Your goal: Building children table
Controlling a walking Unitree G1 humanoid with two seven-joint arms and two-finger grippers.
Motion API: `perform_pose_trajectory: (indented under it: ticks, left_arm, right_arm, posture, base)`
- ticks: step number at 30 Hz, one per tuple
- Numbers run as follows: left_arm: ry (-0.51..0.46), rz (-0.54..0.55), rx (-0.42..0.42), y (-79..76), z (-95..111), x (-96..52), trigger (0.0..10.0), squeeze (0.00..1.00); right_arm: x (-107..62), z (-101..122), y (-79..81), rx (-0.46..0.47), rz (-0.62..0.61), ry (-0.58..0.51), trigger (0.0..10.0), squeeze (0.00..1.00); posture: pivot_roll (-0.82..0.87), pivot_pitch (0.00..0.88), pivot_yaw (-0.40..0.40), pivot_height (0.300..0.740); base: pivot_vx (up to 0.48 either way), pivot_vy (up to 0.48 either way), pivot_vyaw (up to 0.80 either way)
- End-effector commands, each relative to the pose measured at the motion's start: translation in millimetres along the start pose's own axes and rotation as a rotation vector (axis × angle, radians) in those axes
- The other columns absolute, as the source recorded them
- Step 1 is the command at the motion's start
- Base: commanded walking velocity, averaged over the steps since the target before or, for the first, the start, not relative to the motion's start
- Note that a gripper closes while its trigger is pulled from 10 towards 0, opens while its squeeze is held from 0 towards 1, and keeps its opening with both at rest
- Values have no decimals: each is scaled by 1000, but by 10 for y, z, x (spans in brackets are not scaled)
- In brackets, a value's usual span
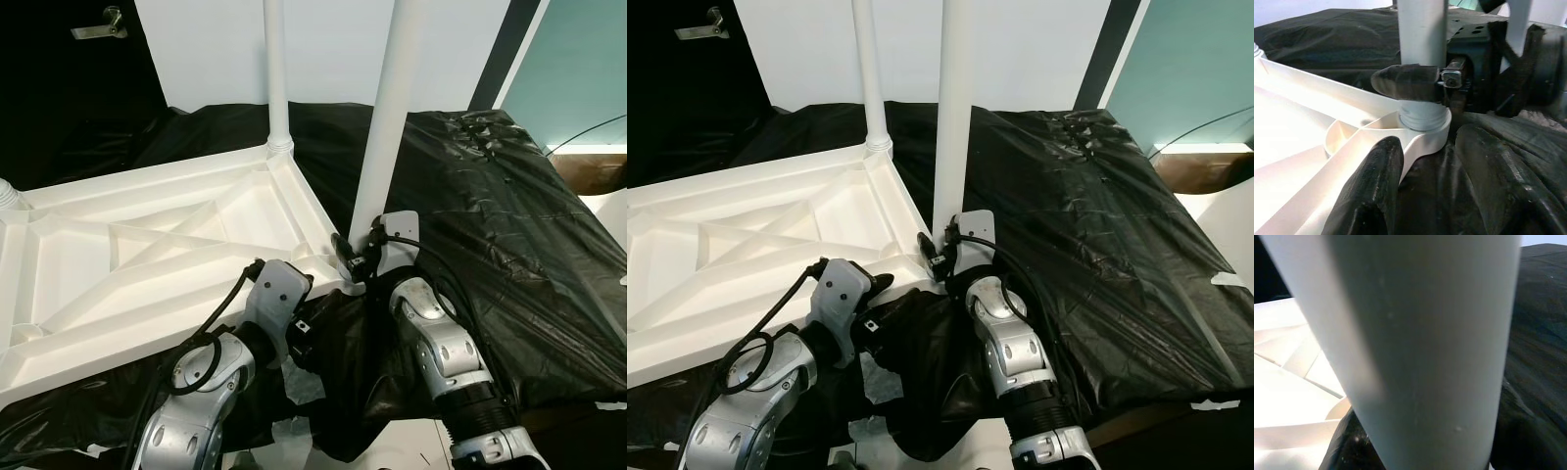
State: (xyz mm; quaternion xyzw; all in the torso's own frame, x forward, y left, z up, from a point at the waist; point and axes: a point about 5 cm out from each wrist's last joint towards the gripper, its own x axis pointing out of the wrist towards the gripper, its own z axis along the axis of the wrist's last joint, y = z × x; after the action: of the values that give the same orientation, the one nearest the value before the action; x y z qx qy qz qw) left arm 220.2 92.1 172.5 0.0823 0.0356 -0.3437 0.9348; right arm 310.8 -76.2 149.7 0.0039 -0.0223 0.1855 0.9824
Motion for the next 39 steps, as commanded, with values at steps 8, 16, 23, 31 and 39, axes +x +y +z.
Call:
perform_pose_trajectory:
  ticks: [8, 16, 23, 31, 39]
  left_arm:
    - [-2, 74, -2, 29, 20, -5, 10000, 0]
    - [-2, 78, -4, 23, 22, 1, 10000, 0]
    - [-4, 71, 0, 35, 24, 8, 10000, 0]
    - [-6, 75, 6, 53, 26, 12, 10000, 0]
    - [-9, 73, 14, 59, 32, 24, 10000, 0]
  right_arm:
    - [-53, -71, -38, 26, -10, 39, 10000, 1000]
    - [-117, 26, -295, 38, 143, -15, 10000, 1000]
    - [-76, 52, -450, 24, 446, 28, 10000, 0]
    - [122, 57, -484, -70, 626, 91, 10000, 0]
    - [248, 56, -488, -181, 720, 140, 0, 0]
  posture:
    - [142, 74, -58, 740]
    - [140, 71, -57, 740]
    - [137, 61, -55, 740]
    - [149, 41, -54, 740]
    - [154, 24, -56, 740]
  base:
    - [0, 0, 0]
    - [0, 0, 0]
    - [0, 0, 0]
    - [0, 0, 0]
    - [0, 0, 0]
